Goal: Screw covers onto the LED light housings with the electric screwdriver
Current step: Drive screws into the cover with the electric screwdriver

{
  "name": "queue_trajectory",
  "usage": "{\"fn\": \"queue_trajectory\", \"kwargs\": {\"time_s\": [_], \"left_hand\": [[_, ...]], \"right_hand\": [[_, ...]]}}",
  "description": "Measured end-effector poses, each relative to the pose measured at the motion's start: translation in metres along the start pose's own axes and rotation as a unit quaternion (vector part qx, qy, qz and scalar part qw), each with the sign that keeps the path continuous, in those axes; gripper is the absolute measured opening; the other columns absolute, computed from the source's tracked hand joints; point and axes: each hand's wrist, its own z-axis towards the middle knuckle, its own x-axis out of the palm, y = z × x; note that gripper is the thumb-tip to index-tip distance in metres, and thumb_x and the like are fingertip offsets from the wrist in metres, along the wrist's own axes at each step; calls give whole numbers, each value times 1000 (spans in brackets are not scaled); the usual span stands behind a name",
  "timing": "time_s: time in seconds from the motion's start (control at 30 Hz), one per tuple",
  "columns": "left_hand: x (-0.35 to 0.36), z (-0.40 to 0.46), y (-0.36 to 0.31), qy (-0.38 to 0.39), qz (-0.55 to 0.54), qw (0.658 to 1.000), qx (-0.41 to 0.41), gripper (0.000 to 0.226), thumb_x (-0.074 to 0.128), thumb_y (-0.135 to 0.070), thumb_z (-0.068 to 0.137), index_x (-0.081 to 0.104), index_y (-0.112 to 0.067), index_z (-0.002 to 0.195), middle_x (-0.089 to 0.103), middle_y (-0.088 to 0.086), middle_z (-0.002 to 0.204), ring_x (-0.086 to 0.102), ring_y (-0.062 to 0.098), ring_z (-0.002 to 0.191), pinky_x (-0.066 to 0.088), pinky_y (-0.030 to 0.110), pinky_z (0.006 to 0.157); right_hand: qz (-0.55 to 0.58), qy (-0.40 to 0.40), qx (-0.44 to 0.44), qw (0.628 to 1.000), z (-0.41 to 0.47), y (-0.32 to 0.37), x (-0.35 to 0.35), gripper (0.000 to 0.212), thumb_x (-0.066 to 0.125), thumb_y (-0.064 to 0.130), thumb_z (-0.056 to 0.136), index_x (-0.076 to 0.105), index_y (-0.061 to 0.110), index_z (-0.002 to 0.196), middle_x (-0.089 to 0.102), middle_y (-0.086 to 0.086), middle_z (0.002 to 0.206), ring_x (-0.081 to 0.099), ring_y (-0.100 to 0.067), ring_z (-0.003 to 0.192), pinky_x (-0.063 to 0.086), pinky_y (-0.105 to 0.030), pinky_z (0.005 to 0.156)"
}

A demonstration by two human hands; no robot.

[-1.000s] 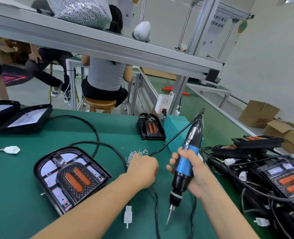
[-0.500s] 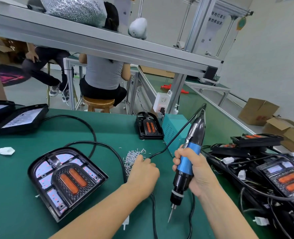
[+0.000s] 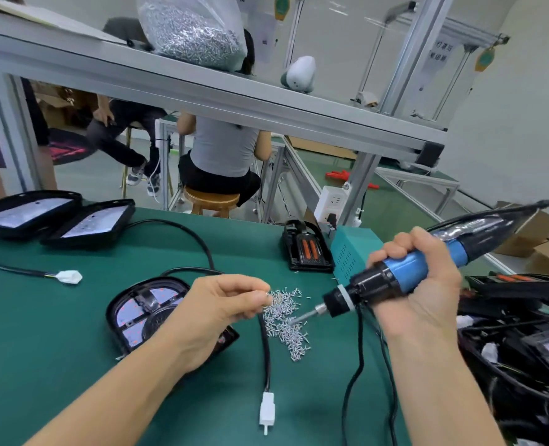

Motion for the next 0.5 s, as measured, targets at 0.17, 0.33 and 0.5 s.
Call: {"fn": "queue_trajectory", "kwargs": {"time_s": [0.17,0.33,0.5], "left_hand": [[-16,-19,0,-27,-85,996,-22,16,71,-6,57,78,-9,72,72,13,75,66,13,62,55,19,61],[-22,-30,-4,-34,-126,991,-9,12,68,-9,63,77,-9,71,69,9,71,62,11,59,54,19,58],[-31,-35,-4,-55,-167,984,-5,12,64,-12,68,76,-13,69,68,6,71,60,9,61,54,20,58]], "right_hand": [[49,23,-33,998,-6,-24,37,15,59,12,71,44,16,70,48,7,58,47,-5,49,45,-18,55],[32,33,-45,998,-13,-46,56,19,59,11,65,42,17,66,45,7,55,45,-5,46,44,-18,52],[26,44,-50,997,-17,-55,62,20,60,11,65,41,17,69,46,7,55,46,-4,46,45,-18,53]]}}
